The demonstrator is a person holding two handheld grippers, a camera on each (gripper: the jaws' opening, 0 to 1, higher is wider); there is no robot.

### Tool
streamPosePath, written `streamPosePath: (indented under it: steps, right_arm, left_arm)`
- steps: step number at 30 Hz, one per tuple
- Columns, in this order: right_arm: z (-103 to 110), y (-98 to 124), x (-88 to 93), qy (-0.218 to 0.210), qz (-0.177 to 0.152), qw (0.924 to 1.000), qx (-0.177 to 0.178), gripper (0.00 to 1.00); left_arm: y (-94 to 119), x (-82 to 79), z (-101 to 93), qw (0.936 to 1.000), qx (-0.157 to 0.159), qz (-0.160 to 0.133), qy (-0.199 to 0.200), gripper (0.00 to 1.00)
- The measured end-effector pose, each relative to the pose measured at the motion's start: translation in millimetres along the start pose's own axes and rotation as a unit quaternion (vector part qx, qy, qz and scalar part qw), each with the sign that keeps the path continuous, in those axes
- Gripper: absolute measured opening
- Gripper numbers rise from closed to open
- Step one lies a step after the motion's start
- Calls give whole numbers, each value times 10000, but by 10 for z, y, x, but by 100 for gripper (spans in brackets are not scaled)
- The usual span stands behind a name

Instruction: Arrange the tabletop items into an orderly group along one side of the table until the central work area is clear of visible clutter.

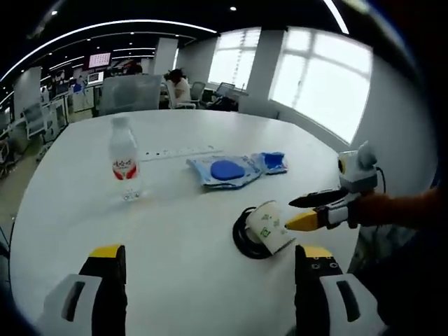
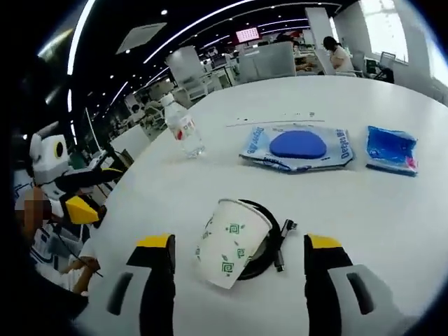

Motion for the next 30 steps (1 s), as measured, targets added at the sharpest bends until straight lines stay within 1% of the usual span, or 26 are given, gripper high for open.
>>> streamPosePath:
  steps: [1, 3, 5, 6, 9, 11, 16, 19, 21, 23, 24, 26, 30]
  right_arm:
    - [9, -9, -16, -40, -30, 10000, -12, 68]
    - [25, -70, -12, -116, 21, 9999, -51, 64]
    - [27, -102, -5, -216, 47, 9997, -45, 63]
    - [30, -140, 9, -377, 57, 9992, -71, 62]
    - [24, -213, 28, -599, 79, 9982, -42, 61]
    - [77, -233, 58, -721, 138, 9973, -72, 59]
    - [106, -308, 79, -777, 198, 9968, -33, 58]
    - [123, -336, 71, -842, 210, 9962, 1, 54]
    - [158, -356, 68, -779, 197, 9968, 26, 52]
    - [152, -391, 86, -698, 296, 9971, 72, 49]
    - [129, -418, 76, -628, 294, 9975, 99, 47]
    - [104, -456, 99, -553, 374, 9977, 124, 39]
    - [110, -440, 104, -517, 366, 9979, 155, 39]
  left_arm:
    - [1, 15, 10, 10000, 4, 12, -5, 100]
    - [6, 30, 13, 10000, 19, 34, -10, 99]
    - [12, 45, 3, 10000, 31, 62, -16, 98]
    - [16, 52, -2, 10000, 37, 72, -20, 98]
    - [27, 61, -11, 9999, 110, 21, 56, 96]
    - [43, 69, -14, 9997, 181, -11, 147, 96]
    - [54, 67, -49, 9995, 280, -75, 92, 95]
    - [62, 70, -60, 9996, 277, -64, 65, 95]
    - [68, 76, -56, 9996, 285, -60, 51, 95]
    - [67, 84, -48, 9995, 299, -50, 26, 94]
    - [68, 86, -52, 9995, 310, -46, 6, 93]
    - [68, 83, -61, 9994, 339, -55, -26, 91]
    - [65, 94, -99, 9989, 461, -22, -70, 84]
Point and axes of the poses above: the point that each gripper's makers call its tool centre point, and the gripper's own axes: y roughly backward along the fingers, z roughly to its left, x roughly out of its underside, the point moved 2 cm from there along y, roughly backward along the fingers, and after that the axes turned 11 degrees about y, right-handed, at the moved point
